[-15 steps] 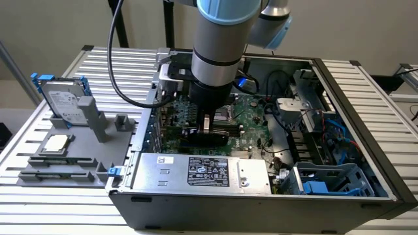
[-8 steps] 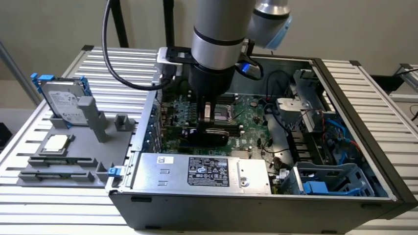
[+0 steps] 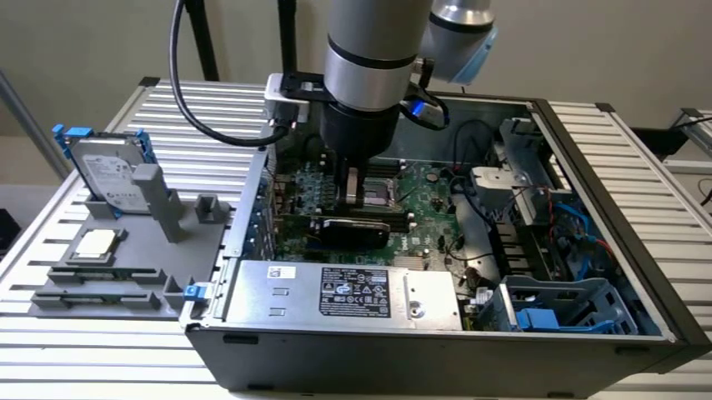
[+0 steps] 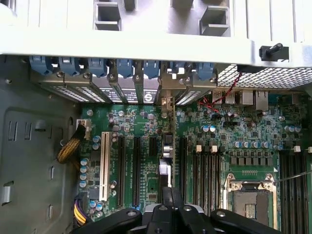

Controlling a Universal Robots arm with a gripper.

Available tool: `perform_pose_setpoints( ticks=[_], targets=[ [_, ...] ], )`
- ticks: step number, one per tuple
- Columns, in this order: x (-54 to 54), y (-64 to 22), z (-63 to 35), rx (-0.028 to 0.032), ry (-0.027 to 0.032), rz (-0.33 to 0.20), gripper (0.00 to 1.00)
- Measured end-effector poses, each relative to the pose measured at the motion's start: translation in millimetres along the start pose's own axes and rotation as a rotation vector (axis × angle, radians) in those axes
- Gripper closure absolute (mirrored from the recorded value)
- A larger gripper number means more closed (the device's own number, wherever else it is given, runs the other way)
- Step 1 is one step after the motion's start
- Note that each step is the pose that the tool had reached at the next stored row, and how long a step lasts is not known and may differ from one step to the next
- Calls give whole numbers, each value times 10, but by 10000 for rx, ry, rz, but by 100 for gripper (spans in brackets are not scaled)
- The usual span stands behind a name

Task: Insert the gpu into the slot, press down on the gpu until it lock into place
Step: 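Insert the gpu into the slot, then press down on the gpu until it lock into place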

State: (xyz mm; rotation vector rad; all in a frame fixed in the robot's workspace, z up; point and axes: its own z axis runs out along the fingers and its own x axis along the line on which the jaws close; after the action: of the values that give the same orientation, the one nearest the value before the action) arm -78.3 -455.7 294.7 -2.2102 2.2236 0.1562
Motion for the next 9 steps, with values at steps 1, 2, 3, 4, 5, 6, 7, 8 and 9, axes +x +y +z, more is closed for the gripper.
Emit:
perform_pose_setpoints(
  ticks=[1,2,3,4,5,6,7,8,9],
  targets=[
    [0,0,0,1,0,0,89],
    [0,0,0,1,1,1,89],
    [0,0,0,2,0,0,89],
    [0,0,0,2,1,0,89],
    [0,0,0,3,0,0,89],
    [0,0,0,4,0,0,89],
    [0,0,0,5,0,0,89],
    [0,0,0,5,0,0,89],
    [0,0,0,6,0,0,89]
  ],
)
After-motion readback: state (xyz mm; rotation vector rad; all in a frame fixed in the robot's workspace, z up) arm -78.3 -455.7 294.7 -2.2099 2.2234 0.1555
